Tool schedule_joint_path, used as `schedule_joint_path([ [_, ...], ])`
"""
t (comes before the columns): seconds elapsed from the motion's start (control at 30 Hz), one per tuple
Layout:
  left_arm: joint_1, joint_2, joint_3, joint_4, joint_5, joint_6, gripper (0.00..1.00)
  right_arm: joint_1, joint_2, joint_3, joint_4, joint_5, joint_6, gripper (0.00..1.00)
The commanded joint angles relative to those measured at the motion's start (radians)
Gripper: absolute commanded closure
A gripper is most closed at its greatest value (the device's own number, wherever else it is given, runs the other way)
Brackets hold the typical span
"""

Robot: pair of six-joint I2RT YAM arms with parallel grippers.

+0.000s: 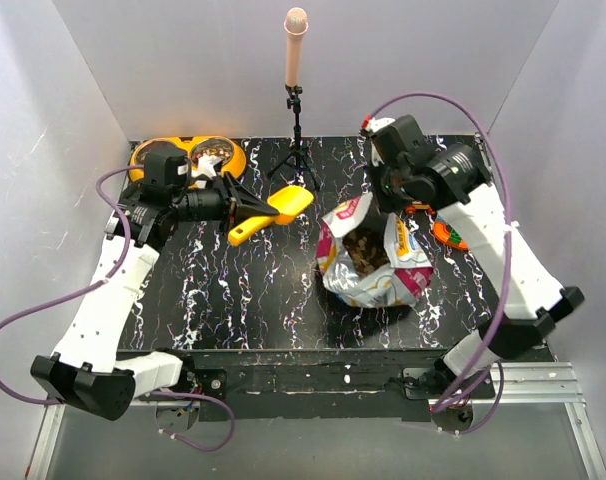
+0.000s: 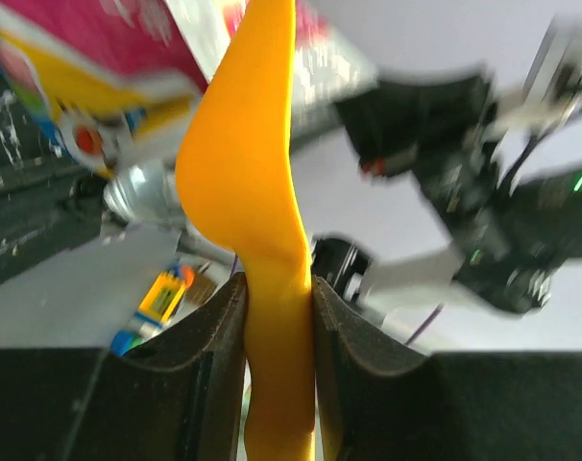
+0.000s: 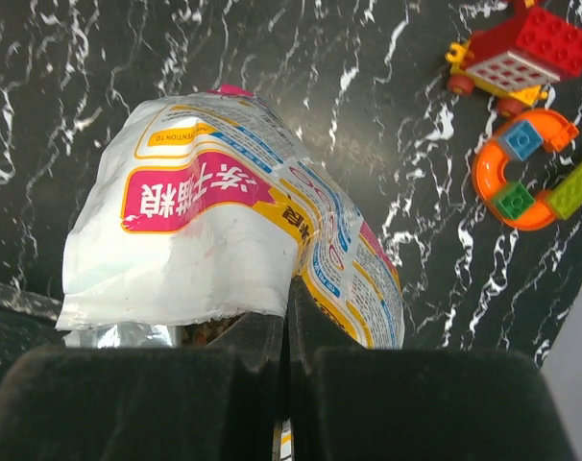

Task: Serve the pet food

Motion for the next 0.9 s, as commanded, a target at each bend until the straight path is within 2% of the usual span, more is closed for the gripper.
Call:
schedule_joint_path([
  [0.0,-0.130,-0.014,0.127,-0.144,0.054,0.115,1.00,-0.013,0.037,0.274,0.309,0.034,0.043,0.99],
  [0.1,-0.244,-0.009,0.155,-0.184,0.005,0.097,1.00,-0.019,0.088,0.337,0.302,0.036,0.063,0.99],
  [0.2,-0.331,-0.031,0.117,-0.178,-0.024,0.026,1.00,-0.021,0.108,0.363,0.301,0.019,0.071,0.99],
  [0.33,-0.347,-0.054,-0.025,-0.123,-0.035,-0.060,1.00,-0.018,0.088,0.349,0.305,-0.046,0.074,0.99],
  [0.43,-0.347,-0.034,-0.098,-0.004,-0.069,-0.113,1.00,-0.019,0.013,0.213,0.384,-0.078,0.075,0.99],
  [0.5,-0.347,0.003,-0.069,0.035,-0.107,-0.114,1.00,-0.021,-0.044,0.132,0.414,-0.102,0.080,0.99],
  [0.67,-0.345,0.103,0.139,-0.112,-0.217,-0.035,1.00,-0.018,-0.115,0.072,0.396,-0.119,0.081,0.99],
  [0.87,-0.345,0.118,0.158,-0.091,-0.187,-0.055,1.00,-0.018,-0.155,-0.013,0.418,-0.168,0.100,0.99],
])
